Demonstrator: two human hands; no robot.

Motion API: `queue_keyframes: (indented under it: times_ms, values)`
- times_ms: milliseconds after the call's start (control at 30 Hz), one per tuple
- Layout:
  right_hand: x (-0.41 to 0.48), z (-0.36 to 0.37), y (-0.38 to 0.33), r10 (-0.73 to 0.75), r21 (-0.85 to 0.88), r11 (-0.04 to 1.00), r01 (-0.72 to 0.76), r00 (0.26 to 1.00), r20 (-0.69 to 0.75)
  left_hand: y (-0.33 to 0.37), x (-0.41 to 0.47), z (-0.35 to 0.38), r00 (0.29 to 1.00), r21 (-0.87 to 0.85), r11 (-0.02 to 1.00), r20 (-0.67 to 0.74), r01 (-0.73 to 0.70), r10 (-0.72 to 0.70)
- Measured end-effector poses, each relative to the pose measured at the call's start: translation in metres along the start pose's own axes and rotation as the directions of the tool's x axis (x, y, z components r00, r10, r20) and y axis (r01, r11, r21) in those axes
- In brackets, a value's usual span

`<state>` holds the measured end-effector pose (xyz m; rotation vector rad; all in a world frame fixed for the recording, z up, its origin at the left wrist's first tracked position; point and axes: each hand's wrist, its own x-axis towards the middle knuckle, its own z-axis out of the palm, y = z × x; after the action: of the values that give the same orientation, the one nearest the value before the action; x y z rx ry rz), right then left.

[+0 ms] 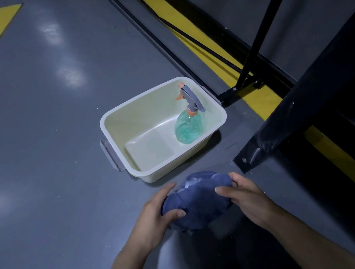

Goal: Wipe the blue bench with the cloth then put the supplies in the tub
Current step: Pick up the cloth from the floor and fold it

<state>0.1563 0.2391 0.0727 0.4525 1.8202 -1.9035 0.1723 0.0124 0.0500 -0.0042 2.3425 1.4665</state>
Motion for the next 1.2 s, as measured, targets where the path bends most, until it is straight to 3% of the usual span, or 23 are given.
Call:
queue_keyframes:
  times_ms: [100,200,300,400,600,700,833,900,967,1067,1200]
  values:
    - [-0.006,-0.009,-0.002,-0.077,-0.012,0.997,0.077,0.997,-0.017,0.004,0.004,-0.007,0.980,0.215,0.959,0.104,-0.187,0.168]
    - [-0.011,-0.012,-0.004,-0.173,0.011,0.985,0.173,0.984,-0.044,0.014,0.003,-0.012,0.967,0.250,0.936,0.000,-0.248,0.256]
    - [-0.020,-0.012,-0.013,-0.259,0.003,0.966,0.260,0.964,-0.067,0.030,-0.005,-0.011,0.954,0.058,0.963,-0.134,-0.264,0.270]
    - [-0.024,-0.008,-0.021,-0.305,-0.055,0.952,0.301,0.947,-0.098,0.046,-0.012,-0.006,0.979,-0.311,0.937,-0.173,-0.160,0.109]
    - [-0.026,-0.009,-0.034,-0.298,0.086,0.946,0.312,0.943,-0.148,0.066,-0.015,-0.006,0.973,-0.513,0.857,-0.222,-0.054,-0.071]
    - [-0.028,-0.006,-0.043,-0.332,0.089,0.933,0.349,0.930,-0.158,0.078,-0.013,-0.010,0.986,-0.625,0.780,-0.139,-0.016,-0.092]
    - [-0.029,0.003,-0.053,-0.351,0.148,0.908,0.392,0.905,-0.242,0.082,-0.006,-0.020,0.981,-0.791,0.580,0.158,0.192,-0.108]
    - [-0.030,0.006,-0.061,-0.332,0.162,0.911,0.380,0.906,-0.261,0.083,-0.006,-0.024,0.957,-0.836,0.474,0.285,0.276,-0.054]
    - [-0.030,0.008,-0.068,-0.311,0.152,0.921,0.358,0.912,-0.266,0.085,-0.008,-0.025,0.947,-0.824,0.489,0.321,0.286,-0.012]
    - [-0.031,0.008,-0.075,-0.349,0.054,0.927,0.371,0.907,-0.237,0.091,-0.008,-0.021,0.974,-0.790,0.577,0.221,0.208,-0.048]
    - [-0.035,0.006,-0.087,-0.374,-0.070,0.928,0.367,0.916,-0.147,0.099,-0.004,-0.016,0.995,-0.803,0.587,0.082,0.103,-0.062]
